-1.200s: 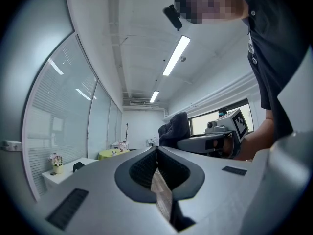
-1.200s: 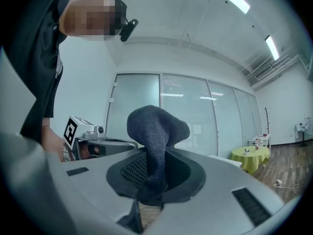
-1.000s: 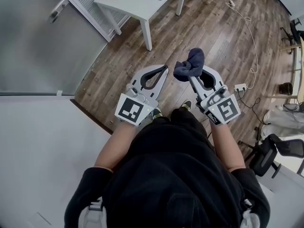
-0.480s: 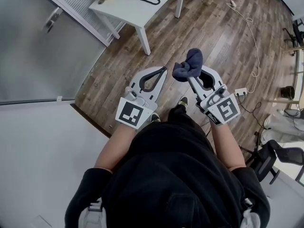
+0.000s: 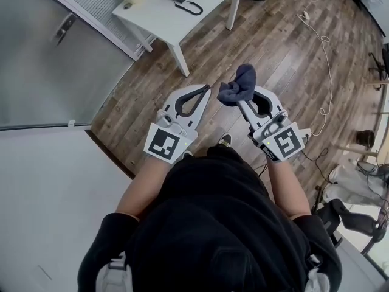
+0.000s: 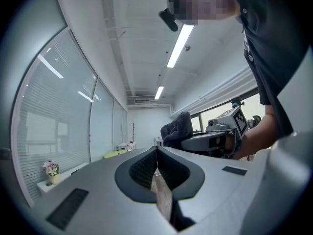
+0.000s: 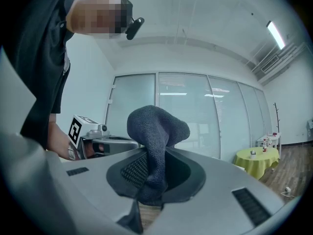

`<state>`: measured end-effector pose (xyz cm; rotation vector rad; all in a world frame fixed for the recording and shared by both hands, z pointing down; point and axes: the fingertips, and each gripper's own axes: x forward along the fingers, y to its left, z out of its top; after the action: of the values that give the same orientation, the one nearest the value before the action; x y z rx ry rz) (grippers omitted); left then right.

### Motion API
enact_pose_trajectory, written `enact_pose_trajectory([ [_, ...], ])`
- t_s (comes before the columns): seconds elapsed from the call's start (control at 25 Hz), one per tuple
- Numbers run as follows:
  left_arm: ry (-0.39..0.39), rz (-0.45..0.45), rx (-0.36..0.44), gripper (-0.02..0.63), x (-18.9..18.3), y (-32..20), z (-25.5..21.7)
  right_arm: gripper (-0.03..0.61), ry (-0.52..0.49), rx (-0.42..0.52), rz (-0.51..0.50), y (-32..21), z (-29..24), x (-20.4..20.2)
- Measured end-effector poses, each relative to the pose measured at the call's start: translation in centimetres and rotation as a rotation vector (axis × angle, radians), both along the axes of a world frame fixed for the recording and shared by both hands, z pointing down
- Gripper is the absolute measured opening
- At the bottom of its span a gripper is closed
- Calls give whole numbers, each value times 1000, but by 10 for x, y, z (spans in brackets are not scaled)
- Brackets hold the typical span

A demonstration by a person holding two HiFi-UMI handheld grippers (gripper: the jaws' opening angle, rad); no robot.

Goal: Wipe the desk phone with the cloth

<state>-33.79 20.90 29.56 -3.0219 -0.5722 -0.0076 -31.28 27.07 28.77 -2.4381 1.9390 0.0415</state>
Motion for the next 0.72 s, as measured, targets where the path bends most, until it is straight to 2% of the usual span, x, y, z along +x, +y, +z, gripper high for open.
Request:
enact_pose_trajectory([
  [0.32,-21,-31,-13,11,48,30,0,78,-31,23,-59,22,-5,53],
  [0.56,-37,-36,-17,11,73,36,4,78,-41,12,-47,34,9,86],
  [0.72,-39,-34,-33,11,92,26,7,78,-59,11,-44,23,9,102],
])
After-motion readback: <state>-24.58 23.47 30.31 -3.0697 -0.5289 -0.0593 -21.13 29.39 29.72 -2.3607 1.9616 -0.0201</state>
